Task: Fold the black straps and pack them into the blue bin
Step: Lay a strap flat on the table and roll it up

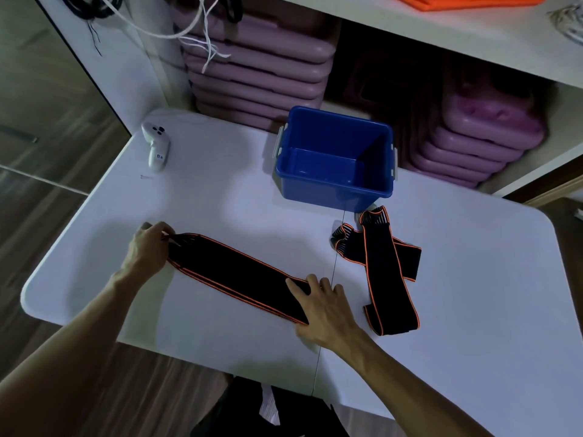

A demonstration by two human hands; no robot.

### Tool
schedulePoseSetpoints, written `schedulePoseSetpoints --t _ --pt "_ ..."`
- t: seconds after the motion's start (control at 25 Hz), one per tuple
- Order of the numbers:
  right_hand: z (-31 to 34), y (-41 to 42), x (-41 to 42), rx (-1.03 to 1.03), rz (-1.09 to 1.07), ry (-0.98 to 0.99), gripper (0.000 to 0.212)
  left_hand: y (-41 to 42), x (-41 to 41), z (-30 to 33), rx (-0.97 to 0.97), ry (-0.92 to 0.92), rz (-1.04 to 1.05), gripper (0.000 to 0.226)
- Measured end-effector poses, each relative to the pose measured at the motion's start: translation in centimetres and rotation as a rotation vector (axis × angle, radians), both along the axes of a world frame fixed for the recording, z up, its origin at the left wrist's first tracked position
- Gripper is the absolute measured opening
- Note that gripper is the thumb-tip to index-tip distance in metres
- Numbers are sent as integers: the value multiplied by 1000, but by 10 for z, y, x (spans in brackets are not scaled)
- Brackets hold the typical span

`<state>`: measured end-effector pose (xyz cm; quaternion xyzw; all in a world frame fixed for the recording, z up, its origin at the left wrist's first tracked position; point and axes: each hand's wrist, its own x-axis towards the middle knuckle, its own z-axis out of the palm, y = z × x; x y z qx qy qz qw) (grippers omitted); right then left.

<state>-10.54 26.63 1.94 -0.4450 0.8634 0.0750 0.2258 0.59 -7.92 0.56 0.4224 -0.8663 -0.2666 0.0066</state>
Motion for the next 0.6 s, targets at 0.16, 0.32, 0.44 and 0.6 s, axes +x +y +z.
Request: schedulePoseSetpoints --t 0.16,0.32,0.44,0.6 --pt "-2 5 -1 -52 8 -11 85 -2 4 3 -22 17 -51 27" --pt "-7 8 0 -109 12 -2 86 34 4 4 -344 69 -442 64" --pt "-12 11 -2 -151 26 28 89 32 14 -9 -285 -90 -935 89" --pt "-13 15 -5 -180 15 -7 76 10 2 7 -237 -233 -988 84"
